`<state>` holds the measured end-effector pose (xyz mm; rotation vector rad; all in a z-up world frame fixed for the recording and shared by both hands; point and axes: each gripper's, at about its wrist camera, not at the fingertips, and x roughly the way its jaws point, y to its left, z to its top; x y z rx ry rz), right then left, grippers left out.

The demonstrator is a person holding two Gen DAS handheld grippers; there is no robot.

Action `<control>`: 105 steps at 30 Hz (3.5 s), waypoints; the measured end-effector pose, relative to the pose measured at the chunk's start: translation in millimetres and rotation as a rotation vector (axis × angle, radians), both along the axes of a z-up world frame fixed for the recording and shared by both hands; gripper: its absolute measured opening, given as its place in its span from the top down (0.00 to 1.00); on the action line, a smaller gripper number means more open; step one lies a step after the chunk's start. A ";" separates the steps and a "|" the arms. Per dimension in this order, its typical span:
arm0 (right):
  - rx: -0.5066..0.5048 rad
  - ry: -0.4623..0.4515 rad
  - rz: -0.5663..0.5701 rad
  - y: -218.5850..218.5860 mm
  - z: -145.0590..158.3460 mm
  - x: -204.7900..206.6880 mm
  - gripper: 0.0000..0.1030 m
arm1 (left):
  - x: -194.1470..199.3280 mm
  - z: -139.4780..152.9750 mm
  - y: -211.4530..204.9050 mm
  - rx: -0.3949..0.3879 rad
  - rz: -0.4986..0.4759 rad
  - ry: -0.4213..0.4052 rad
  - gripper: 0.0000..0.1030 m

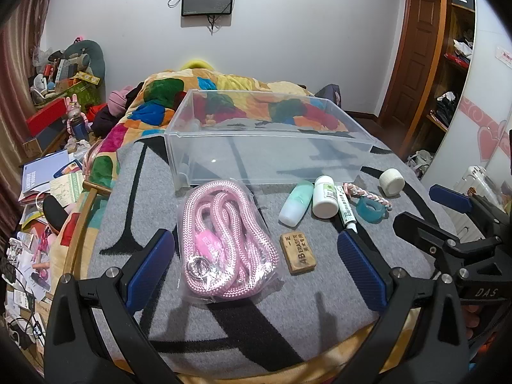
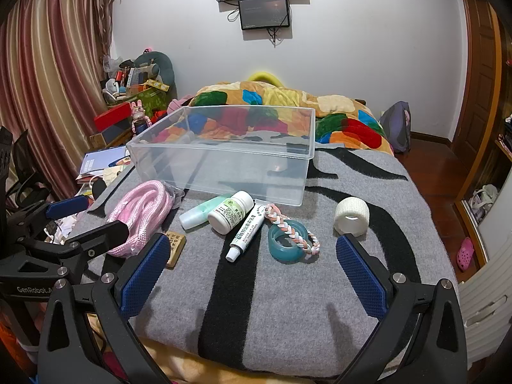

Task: Organize objects

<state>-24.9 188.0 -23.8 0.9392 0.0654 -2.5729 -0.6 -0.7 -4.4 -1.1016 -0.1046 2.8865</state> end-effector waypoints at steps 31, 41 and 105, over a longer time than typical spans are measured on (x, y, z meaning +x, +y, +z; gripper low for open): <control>-0.004 0.000 0.000 1.4 -0.8 -0.3 0.00 | 0.5 -4.3 0.6 0.018 -0.015 -0.017 0.00; -0.002 0.001 -0.049 20.3 -6.5 -21.4 0.01 | -16.1 -11.7 -15.2 0.031 0.019 -0.079 0.17; -0.064 0.070 0.001 -27.2 48.7 -122.7 0.66 | -112.3 76.6 -46.7 0.051 0.029 0.065 0.49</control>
